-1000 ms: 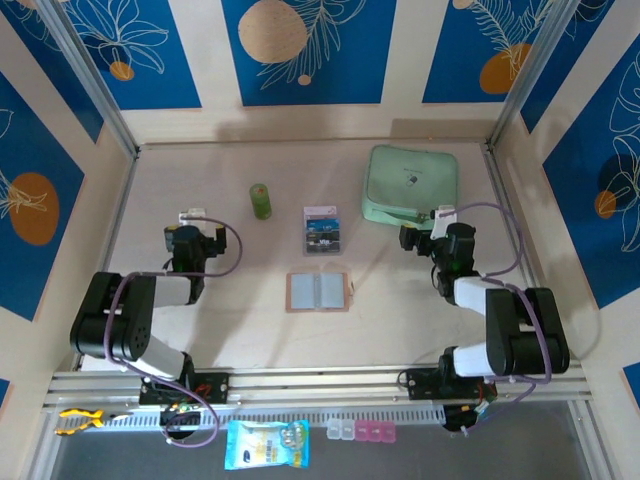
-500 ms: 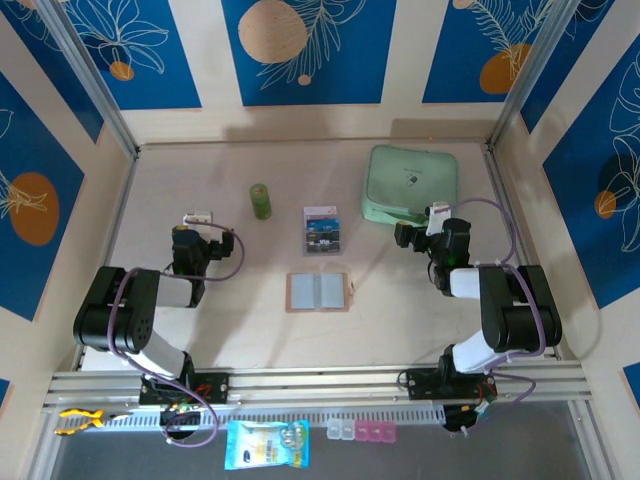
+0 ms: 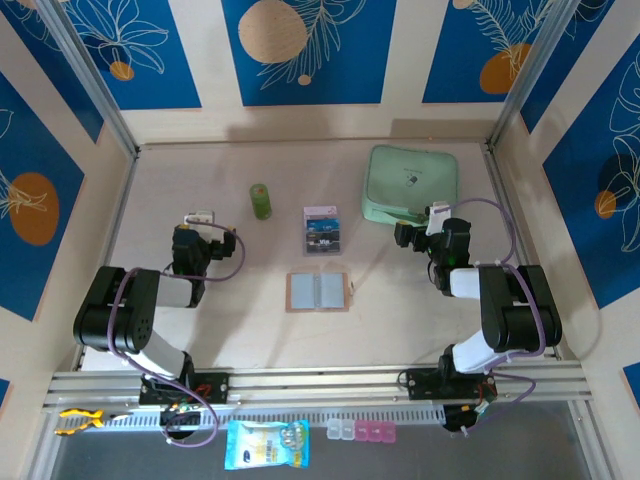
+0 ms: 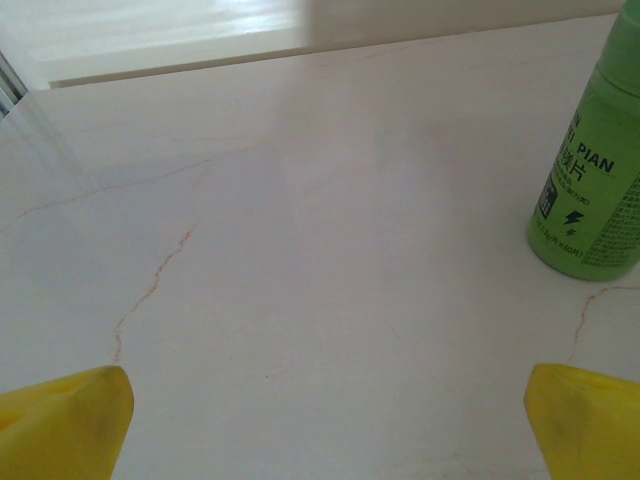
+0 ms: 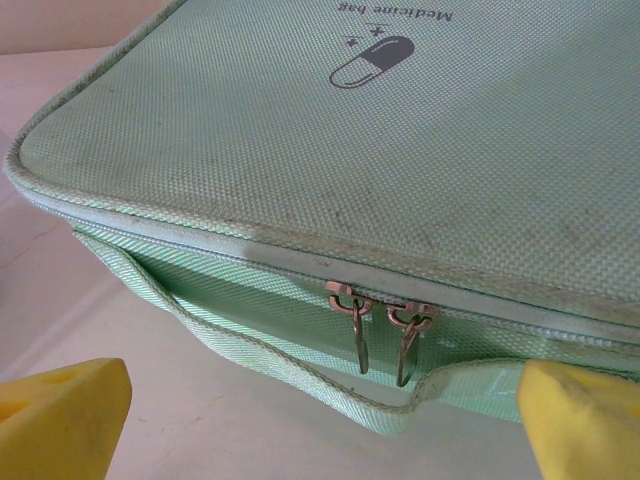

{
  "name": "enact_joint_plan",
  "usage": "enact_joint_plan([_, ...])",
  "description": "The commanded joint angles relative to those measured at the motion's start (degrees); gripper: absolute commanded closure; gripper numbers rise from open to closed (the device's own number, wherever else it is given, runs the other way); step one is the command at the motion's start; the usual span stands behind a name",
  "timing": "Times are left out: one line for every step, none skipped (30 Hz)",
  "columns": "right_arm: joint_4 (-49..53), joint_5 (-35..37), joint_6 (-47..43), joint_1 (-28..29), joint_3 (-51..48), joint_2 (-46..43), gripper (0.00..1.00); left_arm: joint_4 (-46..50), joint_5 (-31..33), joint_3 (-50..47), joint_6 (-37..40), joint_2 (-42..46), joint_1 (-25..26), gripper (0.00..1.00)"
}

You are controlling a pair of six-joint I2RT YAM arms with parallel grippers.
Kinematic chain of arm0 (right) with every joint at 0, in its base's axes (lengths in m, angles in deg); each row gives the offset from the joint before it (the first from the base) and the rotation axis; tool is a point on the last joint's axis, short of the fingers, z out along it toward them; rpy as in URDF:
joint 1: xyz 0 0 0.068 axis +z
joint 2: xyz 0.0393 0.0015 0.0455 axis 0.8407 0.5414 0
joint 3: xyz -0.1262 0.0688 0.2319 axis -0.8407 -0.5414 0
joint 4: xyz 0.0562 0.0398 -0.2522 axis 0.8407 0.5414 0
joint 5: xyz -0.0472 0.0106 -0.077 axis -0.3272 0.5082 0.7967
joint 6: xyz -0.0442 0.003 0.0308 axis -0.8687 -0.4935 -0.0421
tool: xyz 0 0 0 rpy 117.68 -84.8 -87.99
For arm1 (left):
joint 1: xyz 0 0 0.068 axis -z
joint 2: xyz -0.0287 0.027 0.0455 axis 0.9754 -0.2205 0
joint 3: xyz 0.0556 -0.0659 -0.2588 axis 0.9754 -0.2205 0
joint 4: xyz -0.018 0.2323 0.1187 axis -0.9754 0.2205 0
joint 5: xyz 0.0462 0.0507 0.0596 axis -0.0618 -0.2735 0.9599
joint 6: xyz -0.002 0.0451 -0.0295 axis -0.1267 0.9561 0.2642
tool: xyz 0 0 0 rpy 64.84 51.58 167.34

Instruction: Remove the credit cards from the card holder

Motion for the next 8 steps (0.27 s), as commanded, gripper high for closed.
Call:
enact_joint_plan([-2.1, -0.7, 0.4, -0.3, -0.1, 0.4, 0.01, -1.3, -1.5, 0.0, 1.1, -0.3, -0.4, 0.0])
enact_joint_plan([-2.0, -0.7, 0.3, -0.3, 0.1, 0.5, 0.01, -1.2, -1.7, 0.1, 1.1, -0.2, -0.5, 0.0])
enact_joint_plan([-1.8, -1.0, 0.4, -0.4, 0.3, 0.6, 0.01, -1.1, -1.8, 0.1, 1.1, -0.3, -0.6, 0.0])
enact_joint_plan([-1.6, -1.2, 0.5, -0.6, 0.3, 0.5, 0.01, -1.0, -1.9, 0.2, 1.0, -0.3, -0.7, 0.0])
enact_joint_plan([-1.6, -1.2, 0.5, -0.6, 0.3, 0.6, 0.01, -1.0, -2.1, 0.2, 1.0, -0.3, -0.7, 0.0])
enact_joint_plan([-1.8, -1.2, 0.5, -0.6, 0.2, 0.5, 0.01, -0.9, -2.1, 0.2, 1.0, -0.3, -0.7, 0.0])
enact_joint_plan([-2.3, -1.2, 0.5, -0.6, -0.1, 0.2, 0.01, -1.0, -2.2, 0.2, 0.9, -0.2, -0.7, 0.0])
enact_joint_plan([-2.6, -0.8, 0.6, -0.6, -0.5, 0.1, 0.01, -1.0, -2.2, 0.2, 1.0, -0.2, -0.7, 0.0])
